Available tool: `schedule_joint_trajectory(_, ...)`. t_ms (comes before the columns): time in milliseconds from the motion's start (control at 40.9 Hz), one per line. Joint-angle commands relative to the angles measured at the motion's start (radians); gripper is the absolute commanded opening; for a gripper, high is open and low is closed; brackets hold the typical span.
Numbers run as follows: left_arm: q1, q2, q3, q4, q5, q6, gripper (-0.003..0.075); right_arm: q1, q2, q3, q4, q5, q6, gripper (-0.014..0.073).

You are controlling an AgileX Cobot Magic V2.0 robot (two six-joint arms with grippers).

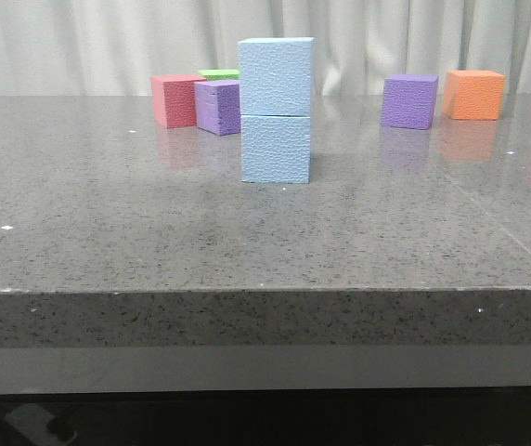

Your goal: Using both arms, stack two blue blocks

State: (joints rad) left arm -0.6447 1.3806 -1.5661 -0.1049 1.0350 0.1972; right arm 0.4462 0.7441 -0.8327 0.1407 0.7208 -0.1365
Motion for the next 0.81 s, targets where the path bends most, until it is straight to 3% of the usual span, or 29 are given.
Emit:
schedule_joint_trajectory(0,0.002,-0.183,0.132,-0.037,-0.118,0.059,0.0608,-0.008,-0.006,-0.025,0.008,-0.063,-0.005,0.0655)
schedule_joint_trajectory(416,0.002,-0.824,0.691,-0.051,-0.265,0.070,0.0607,-0.008,-0.006,-0.025,0.013,-0.059,-0.005,0.0655)
schedule_joint_trajectory(562,0.002,-0.967,0.776,-0.051,-0.285,0.044,0.0607,-0.008,-0.006,-0.025,0.013,-0.056,-0.005,0.0655)
schedule_joint_trajectory(783,0.003,-0.956,0.796,-0.038,-0.342,0.015,0.0600,-0.008,-0.006,-0.025,0.013,-0.049,-0.005,0.0625)
